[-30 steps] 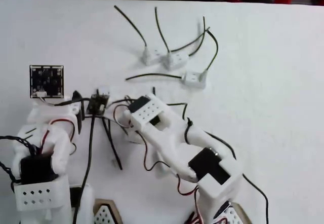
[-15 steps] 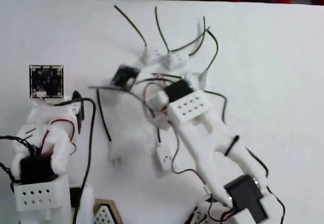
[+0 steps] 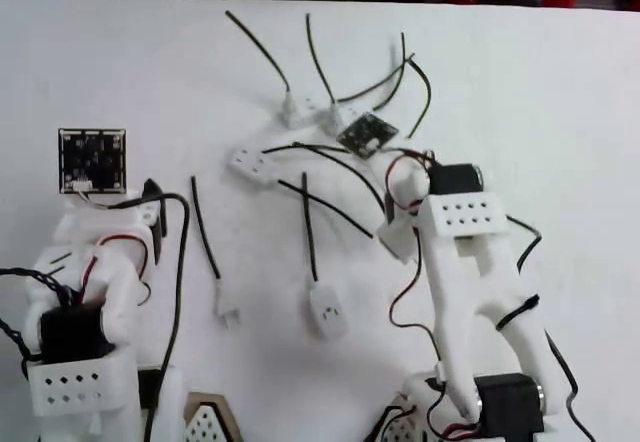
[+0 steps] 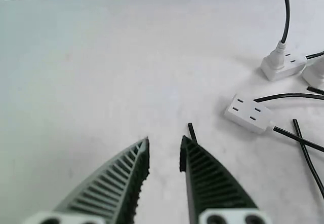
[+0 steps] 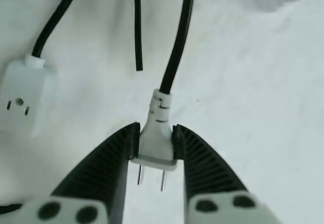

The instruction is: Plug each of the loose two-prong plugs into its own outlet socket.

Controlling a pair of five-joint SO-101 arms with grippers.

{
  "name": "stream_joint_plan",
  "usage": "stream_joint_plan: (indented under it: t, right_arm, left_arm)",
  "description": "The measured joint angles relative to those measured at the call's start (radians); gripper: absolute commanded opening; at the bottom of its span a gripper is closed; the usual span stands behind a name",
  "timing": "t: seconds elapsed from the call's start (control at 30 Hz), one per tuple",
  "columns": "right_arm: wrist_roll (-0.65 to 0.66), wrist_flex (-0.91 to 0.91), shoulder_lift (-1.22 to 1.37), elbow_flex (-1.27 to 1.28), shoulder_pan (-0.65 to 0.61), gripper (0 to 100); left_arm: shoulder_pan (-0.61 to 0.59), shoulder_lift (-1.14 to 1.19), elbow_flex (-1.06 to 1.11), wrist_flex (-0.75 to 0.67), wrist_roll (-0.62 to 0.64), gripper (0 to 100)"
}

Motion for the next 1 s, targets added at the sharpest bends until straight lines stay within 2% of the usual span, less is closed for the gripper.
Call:
stream_joint_plan:
  t: [0.1, 0.6, 0.77, 1.0]
  right_arm:
    - [-0.002, -0.061, 0.0, 0.08, 0.005, 12.9]
    - [-0.002, -0.077, -0.06, 0.146, 0.006, 12.0]
    - [-0.002, -0.078, -0.06, 0.233, -0.054, 12.0]
    - [-0.002, -0.235, -0.06, 0.347, -0.066, 12.0]
  left_arm:
    - [0.0, 0.0, 0.0, 0.0, 0.0, 12]
    - [0.0, 0.0, 0.0, 0.0, 0.0, 12]
    - [0.0, 0.0, 0.0, 0.0, 0.0, 12]
    - [0.0, 0.0, 0.0, 0.0, 0.0, 12]
